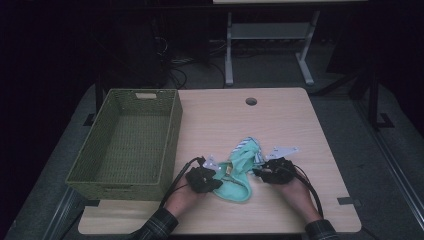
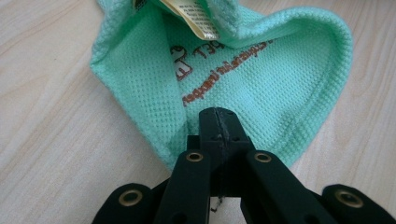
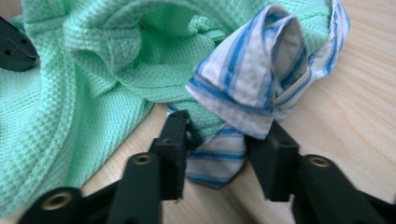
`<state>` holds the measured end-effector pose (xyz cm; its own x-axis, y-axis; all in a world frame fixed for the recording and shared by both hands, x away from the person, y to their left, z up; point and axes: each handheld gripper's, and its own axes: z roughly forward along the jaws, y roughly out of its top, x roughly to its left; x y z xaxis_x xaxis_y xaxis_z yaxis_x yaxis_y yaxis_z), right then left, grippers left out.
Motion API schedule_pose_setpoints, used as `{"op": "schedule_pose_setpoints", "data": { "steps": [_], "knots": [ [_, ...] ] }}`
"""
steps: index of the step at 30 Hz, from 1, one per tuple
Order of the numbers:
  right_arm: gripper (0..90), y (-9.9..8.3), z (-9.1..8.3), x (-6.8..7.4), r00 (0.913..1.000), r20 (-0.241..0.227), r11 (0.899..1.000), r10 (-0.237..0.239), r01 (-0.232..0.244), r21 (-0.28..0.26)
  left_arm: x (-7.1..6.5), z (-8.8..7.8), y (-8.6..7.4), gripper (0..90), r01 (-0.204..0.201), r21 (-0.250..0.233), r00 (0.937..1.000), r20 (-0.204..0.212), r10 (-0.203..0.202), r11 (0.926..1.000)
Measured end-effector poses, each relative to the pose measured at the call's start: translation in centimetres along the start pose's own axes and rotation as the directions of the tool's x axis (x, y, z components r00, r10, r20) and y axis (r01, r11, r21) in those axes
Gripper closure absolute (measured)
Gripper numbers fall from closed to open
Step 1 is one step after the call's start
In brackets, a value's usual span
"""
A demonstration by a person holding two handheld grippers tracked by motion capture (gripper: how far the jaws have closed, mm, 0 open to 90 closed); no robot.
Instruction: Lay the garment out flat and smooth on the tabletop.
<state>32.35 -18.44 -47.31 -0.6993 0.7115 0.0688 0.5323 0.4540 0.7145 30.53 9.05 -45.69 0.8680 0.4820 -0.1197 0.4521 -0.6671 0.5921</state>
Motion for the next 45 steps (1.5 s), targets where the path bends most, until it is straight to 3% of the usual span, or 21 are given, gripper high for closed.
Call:
{"op": "schedule_pose_setpoints", "data": {
  "steps": [3, 5, 8, 21, 32, 36, 45],
  "knots": [
    [70.1, 0.0, 0.0, -0.1, 1.0, 0.005, 1.0, -0.005, 0.005, -0.004, 0.0, 0.0, 0.0, 89.6, 0.0, 0.0, 1.0, 0.0, 0.0, 1.0],
    [79.1, 0.0, -0.1, -0.3, 1.0, -0.001, 1.0, 0.003, -0.003, 0.003, 0.0, 0.0, 0.0, 89.6, -0.001, -0.001, 1.0, 0.001, 0.001, 1.0],
    [83.0, 0.0, -0.3, -0.5, 1.0, -0.001, 1.0, -0.004, 0.004, 0.001, 0.0, 0.0, 0.0, 89.6, -0.001, 0.0, 1.0, 0.001, 0.001, 1.0],
    [83.8, 0.7, -2.2, -1.6, 0.9993, -0.032, 1.0, -0.018, 0.017, -0.023, 0.0, 0.0, 0.0, 89.6, -0.002, 0.002, 1.0, 0.0, 0.002, 1.0],
    [83.9, 1.9, -3.9, -4.1, 0.9998, 0.015, 0.999, -0.013, 0.014, -0.033, 0.0, 0.0, 0.0, 89.7, -0.004, 0.001, 1.0, -0.002, 0.004, 1.0],
    [83.8, 1.9, -3.9, -5.0, 1.0, 0.008, 0.999, 0.004, -0.004, -0.041, 0.0, 0.0, 0.0, 89.6, -0.004, 0.001, 1.0, -0.001, 0.004, 1.0],
    [83.7, 1.7, -3.5, -7.6, 0.9982, 0.058, 0.999, 0.014, -0.012, -0.034, 0.0, 0.0, 0.0, 89.7, -0.002, 0.002, 1.0, 0.0, 0.002, 1.0]
  ]
}}
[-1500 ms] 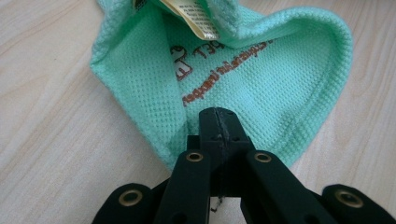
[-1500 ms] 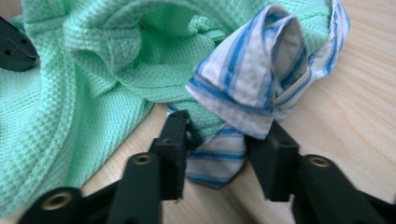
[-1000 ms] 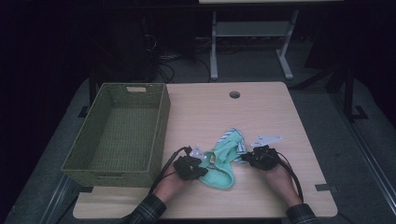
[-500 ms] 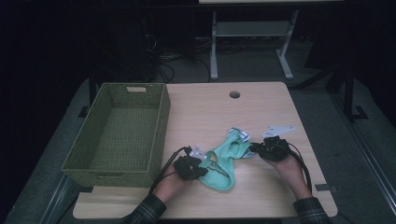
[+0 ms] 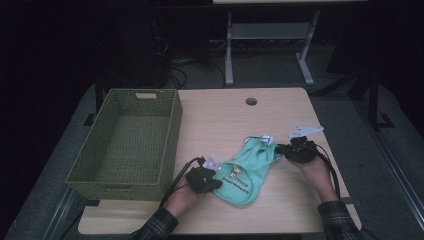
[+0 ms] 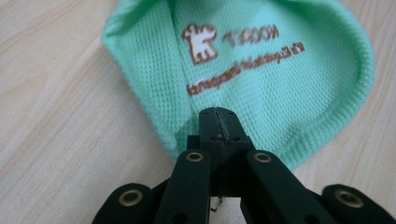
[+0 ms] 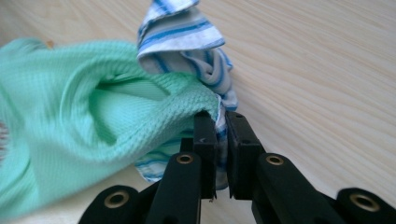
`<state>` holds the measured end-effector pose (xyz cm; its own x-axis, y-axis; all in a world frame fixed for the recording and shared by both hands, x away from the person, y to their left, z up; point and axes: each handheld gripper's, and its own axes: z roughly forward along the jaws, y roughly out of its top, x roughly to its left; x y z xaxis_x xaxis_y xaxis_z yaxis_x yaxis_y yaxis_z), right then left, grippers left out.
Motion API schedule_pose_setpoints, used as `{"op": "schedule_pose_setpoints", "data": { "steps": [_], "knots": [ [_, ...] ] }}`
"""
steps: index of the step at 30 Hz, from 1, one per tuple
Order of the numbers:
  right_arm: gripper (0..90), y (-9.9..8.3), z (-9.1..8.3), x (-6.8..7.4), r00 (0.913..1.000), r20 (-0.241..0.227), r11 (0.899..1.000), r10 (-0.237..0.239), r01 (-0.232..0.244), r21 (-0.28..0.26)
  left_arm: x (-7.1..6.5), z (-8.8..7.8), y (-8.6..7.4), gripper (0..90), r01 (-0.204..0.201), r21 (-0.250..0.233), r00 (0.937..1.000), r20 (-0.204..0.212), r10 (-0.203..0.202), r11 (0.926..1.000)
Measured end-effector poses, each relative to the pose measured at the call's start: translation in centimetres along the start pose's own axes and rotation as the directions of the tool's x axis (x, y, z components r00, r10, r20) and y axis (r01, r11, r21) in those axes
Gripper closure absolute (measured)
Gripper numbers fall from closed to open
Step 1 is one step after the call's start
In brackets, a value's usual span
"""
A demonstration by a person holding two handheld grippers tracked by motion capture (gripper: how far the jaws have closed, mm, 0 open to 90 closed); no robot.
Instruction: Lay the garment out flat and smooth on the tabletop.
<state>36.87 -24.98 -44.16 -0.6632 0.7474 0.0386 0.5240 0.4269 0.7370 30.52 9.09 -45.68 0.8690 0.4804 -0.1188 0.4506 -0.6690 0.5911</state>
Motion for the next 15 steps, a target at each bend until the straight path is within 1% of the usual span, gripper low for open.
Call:
{"op": "schedule_pose_setpoints", "data": {
  "steps": [2, 3, 4, 5, 7, 8, 9, 10, 12, 13, 15],
  "knots": [
    [83.4, -0.1, 0.1, -0.2, 1.0, 0.008, 1.0, 0.004, -0.004, 0.008, 0.0, 0.0, 0.0, 89.7, 0.0, 0.0, 1.0, 0.001, 0.0, 1.0],
    [82.8, -0.4, 0.3, -0.5, 0.9998, 0.017, 1.0, 0.006, -0.007, 0.015, 0.0, 0.0, 0.0, 89.7, 0.001, -0.001, 1.0, 0.001, -0.001, 1.0],
    [82.0, -0.5, 0.4, -0.5, 0.9997, 0.015, 1.0, 0.017, -0.018, 0.026, 0.0, 0.0, 0.0, 89.7, 0.001, -0.001, 1.0, 0.001, -0.001, 1.0],
    [80.3, -0.6, 0.4, -0.6, 0.9998, 0.017, 1.0, 0.011, -0.011, 0.028, 0.0, 0.0, 0.0, 89.7, 0.003, -0.002, 1.0, 0.002, -0.003, 1.0],
    [72.3, -0.6, 0.2, -0.4, 0.9999, 0.015, 1.0, 0.008, -0.009, 0.023, 0.0, 0.0, 0.0, 89.7, 0.003, -0.001, 1.0, 0.001, -0.003, 1.0],
    [72.3, -0.6, 0.2, -0.4, 0.9999, 0.015, 1.0, 0.008, -0.009, 0.023, 0.0, 0.0, 0.0, 89.7, 0.003, -0.001, 1.0, 0.001, -0.003, 1.0],
    [67.9, -0.6, -0.4, -0.3, 0.9996, 0.009, 1.0, 0.025, -0.026, 0.013, 0.0, 0.0, 0.0, 89.6, 0.001, 0.0, 1.0, 0.0, -0.001, 1.0],
    [67.9, -0.6, -0.4, -0.3, 0.9996, 0.009, 1.0, 0.025, -0.026, 0.013, 0.0, 0.0, 0.0, 89.6, 0.001, 0.001, 1.0, 0.0, -0.001, 1.0],
    [65.6, -0.7, -1.3, -0.2, 0.9992, 0.004, 0.999, 0.04, -0.041, 0.008, 0.0, 0.0, 0.0, 89.6, 0.003, 0.0, 1.0, 0.001, -0.003, 1.0],
    [65.8, -0.7, -1.7, -0.1, 0.9988, 0.009, 0.999, 0.048, -0.048, 0.001, 0.0, 0.0, 0.0, 89.6, 0.006, -0.001, 1.0, 0.001, -0.006, 1.0],
    [69.2, -1.0, -2.3, 0.0, 0.9984, -0.005, 0.998, 0.056, -0.056, -0.009, 0.0, 0.0, 0.0, 89.6, 0.005, 0.001, 1.0, 0.0, -0.005, 1.0]
  ]
}}
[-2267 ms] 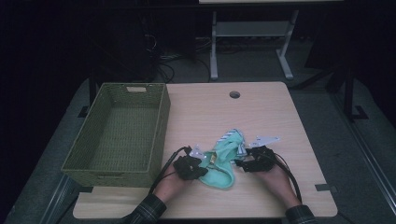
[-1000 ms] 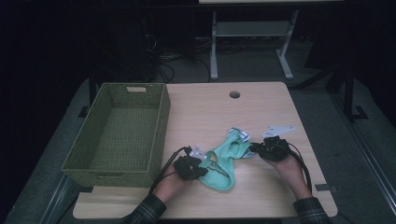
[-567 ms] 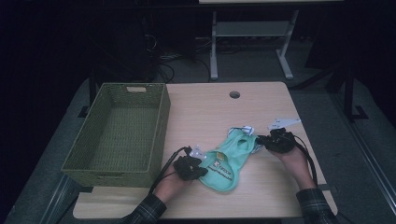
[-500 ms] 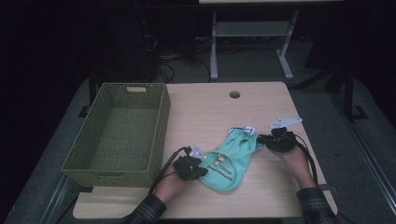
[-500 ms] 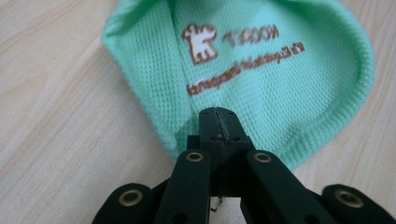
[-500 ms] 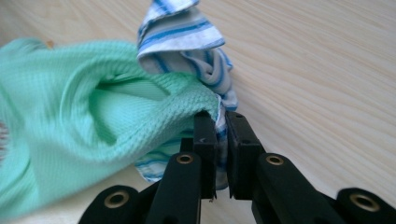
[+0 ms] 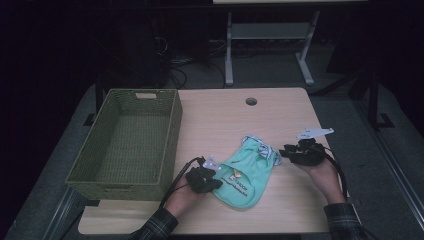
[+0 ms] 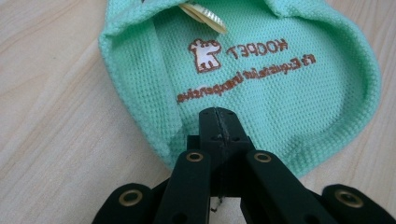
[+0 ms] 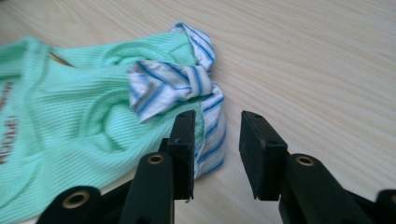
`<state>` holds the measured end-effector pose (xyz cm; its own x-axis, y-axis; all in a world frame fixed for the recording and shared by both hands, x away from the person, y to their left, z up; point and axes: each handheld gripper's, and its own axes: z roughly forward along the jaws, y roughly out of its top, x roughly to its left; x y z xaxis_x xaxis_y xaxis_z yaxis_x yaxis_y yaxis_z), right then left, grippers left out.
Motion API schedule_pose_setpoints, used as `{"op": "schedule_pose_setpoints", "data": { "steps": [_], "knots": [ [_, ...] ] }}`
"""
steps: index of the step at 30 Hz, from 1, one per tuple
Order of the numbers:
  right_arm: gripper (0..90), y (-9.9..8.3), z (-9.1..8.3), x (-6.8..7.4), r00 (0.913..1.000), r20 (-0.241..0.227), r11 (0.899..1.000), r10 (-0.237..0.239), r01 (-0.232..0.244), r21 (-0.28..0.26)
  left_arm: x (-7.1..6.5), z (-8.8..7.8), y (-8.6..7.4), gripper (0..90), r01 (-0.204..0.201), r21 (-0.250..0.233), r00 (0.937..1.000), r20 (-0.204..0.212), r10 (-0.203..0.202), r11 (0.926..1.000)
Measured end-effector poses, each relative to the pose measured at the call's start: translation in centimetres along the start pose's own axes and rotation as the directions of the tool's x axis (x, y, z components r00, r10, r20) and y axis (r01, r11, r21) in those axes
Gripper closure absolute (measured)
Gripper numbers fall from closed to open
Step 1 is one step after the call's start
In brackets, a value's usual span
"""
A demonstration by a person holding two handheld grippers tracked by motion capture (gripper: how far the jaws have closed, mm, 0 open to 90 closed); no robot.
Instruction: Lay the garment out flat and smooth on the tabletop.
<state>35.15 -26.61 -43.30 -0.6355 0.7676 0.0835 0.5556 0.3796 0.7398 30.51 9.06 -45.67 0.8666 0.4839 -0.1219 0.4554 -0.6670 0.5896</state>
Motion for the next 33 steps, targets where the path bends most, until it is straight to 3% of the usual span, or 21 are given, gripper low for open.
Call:
{"op": "schedule_pose_setpoints", "data": {
  "steps": [6, 8, 12, 18, 24, 27, 29, 33],
  "knots": [
    [83.0, -0.9, -0.9, 0.9, 0.9986, -0.052, 1.0, -0.001, 0.001, -0.008, 0.2, -0.1, 0.1, 89.5, -0.003, 0.011, 1.0, 0.005, 0.003, 0.9999],
    [85.3, -1.2, -1.0, 1.3, 0.9967, -0.079, 1.0, 0.018, -0.019, -0.021, 0.1, -0.1, 0.2, 89.6, 0.004, 0.004, 1.0, 0.0, -0.004, 1.0],
    [86.2, -1.5, -0.9, 2.3, 0.9948, -0.102, 1.0, -0.003, 0.001, -0.017, 0.1, -0.4, 0.4, 89.5, -0.004, -0.008, 1.0, 0.001, 0.004, 1.0],
    [84.8, -1.8, -0.7, 3.1, 0.9943, -0.107, 1.0, -0.007, 0.005, -0.013, 0.3, -0.9, 0.7, 86.8, -0.004, -0.034, 0.9999, -0.014, 0.003, 0.9994],
    [80.8, -1.5, -0.4, 3.5, 0.9952, -0.096, 1.0, -0.017, 0.016, -0.013, 1.5, -1.7, 1.8, 77.1, 0.003, -0.079, 0.9975, -0.07, -0.008, 0.9969],
    [78.8, -1.2, -0.3, 3.3, 0.9962, -0.086, 1.0, -0.006, 0.005, -0.015, 2.0, -1.9, 2.1, 71.9, 0.003, -0.086, 0.9958, -0.091, -0.011, 0.9963],
    [77.6, -0.9, -0.1, 3.0, 0.9975, -0.071, 1.0, 0.001, -0.002, -0.017, 2.6, -1.7, 2.4, 68.0, 0.025, -0.093, 0.9936, -0.107, -0.035, 0.9954],
    [77.6, -0.3, 0.4, 2.2, 0.9986, -0.042, 0.999, 0.033, -0.034, -0.023, 3.2, -1.0, 2.5, 63.7, 0.019, -0.084, 0.9909, -0.131, -0.03, 0.9962]
  ]
}}
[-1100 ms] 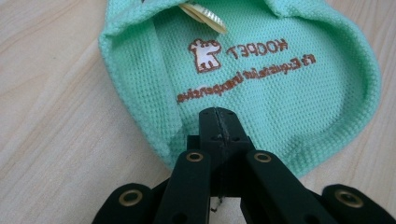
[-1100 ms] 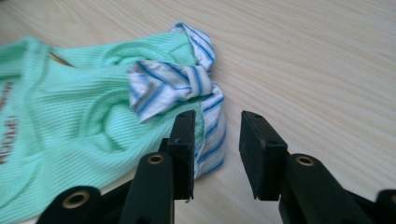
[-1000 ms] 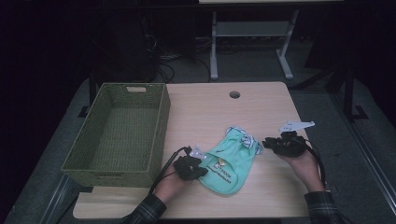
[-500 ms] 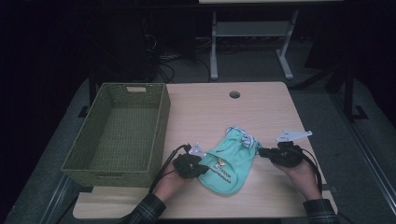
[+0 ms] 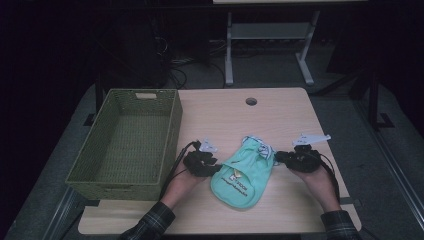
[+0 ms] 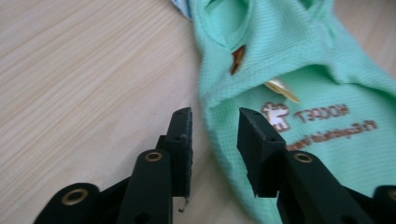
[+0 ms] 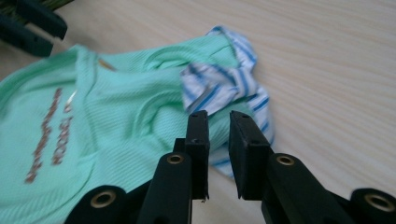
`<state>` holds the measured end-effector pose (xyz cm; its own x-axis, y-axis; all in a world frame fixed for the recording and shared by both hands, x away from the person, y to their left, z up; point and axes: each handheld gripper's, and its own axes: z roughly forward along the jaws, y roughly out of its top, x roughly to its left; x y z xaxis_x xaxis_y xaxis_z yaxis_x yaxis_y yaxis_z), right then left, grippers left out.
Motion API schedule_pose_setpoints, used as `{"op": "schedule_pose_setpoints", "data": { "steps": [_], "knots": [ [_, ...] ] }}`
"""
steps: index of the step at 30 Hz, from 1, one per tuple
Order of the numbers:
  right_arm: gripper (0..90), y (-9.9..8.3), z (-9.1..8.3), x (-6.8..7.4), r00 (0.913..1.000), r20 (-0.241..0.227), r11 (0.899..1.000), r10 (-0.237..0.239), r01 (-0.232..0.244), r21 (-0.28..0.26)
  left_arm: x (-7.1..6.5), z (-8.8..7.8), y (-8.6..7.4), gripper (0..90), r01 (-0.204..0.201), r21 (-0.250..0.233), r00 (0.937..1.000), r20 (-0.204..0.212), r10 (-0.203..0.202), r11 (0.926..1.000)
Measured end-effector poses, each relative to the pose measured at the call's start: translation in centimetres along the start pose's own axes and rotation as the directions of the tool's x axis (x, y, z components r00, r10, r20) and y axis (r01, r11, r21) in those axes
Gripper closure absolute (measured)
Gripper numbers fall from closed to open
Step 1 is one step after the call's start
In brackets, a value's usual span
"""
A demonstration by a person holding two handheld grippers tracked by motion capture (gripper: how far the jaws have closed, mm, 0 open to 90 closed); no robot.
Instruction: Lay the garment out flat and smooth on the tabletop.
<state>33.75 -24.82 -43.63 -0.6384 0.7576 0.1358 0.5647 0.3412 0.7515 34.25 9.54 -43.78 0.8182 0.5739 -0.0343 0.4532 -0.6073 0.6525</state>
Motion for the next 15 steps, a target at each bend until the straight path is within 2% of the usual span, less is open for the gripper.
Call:
{"op": "schedule_pose_setpoints", "data": {
  "steps": [6, 10, 15],
  "knots": [
    [76.5, 0.6, 1.2, -0.8, 0.9989, 0.043, 1.0, 0.017, -0.018, 0.021, 0.2, 0.7, 0.1, 63.2, -0.01, 0.006, 1.0, 0.0, 0.01, 0.9999],
    [75.2, 0.6, 1.5, -1.1, 0.9976, 0.054, 0.999, 0.043, -0.045, 0.024, 0.2, 1.1, 0.1, 63.2, -0.007, 0.014, 1.0, 0.001, 0.007, 0.9999],
    [74.1, 0.2, 2.6, -1.9, 0.9964, 0.054, 0.997, 0.066, -0.069, 0.043, 0.2, 1.9, 0.1, 73.0, -0.02, 0.045, 0.9998, 0.009, 0.019, 0.9988]
  ]
}}
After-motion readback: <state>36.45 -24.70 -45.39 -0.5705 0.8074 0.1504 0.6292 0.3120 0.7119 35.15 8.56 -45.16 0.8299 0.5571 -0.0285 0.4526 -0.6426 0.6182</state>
